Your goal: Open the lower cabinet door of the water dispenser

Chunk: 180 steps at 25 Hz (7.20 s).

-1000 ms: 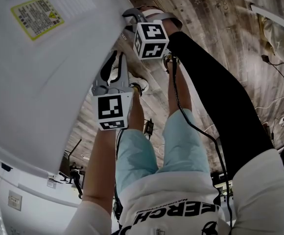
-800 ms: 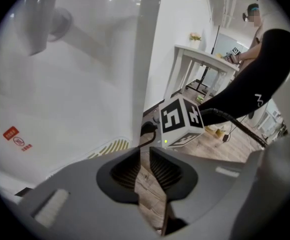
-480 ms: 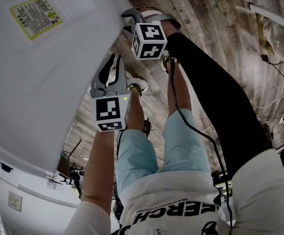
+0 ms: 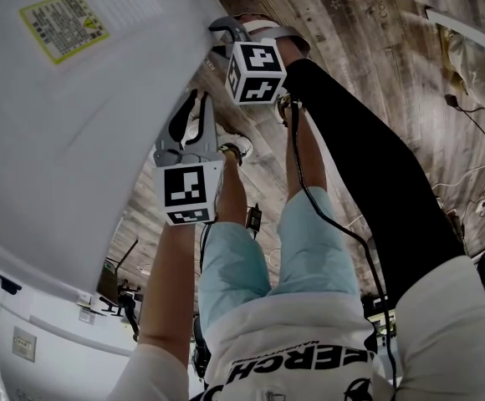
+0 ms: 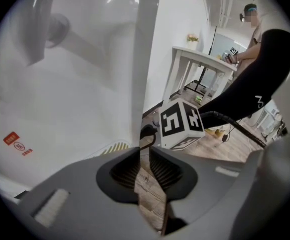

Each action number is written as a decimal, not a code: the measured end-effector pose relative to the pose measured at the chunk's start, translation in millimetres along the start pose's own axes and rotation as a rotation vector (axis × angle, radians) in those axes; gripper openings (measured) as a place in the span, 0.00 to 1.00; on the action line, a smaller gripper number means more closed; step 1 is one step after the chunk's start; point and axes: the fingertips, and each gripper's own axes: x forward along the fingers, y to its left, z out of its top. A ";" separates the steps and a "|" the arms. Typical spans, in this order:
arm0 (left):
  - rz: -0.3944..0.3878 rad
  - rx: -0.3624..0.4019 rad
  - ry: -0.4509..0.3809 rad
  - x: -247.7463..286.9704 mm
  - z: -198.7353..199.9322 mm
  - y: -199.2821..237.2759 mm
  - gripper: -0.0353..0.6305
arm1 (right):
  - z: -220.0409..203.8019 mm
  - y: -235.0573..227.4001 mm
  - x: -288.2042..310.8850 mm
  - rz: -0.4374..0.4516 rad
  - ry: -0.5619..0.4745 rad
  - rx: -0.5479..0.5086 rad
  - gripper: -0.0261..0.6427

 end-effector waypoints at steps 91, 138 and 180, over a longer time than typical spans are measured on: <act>0.098 0.007 -0.120 -129.9 -97.3 17.8 0.14 | -12.4 201.4 -10.9 -0.012 0.166 0.109 0.30; 0.266 -0.290 -0.246 -248.1 -278.0 161.3 0.14 | 93.3 381.2 76.9 0.236 0.303 -0.272 0.30; 0.306 -0.386 -0.264 -296.3 -331.4 307.9 0.14 | 272.2 386.9 211.1 0.229 0.250 -0.252 0.29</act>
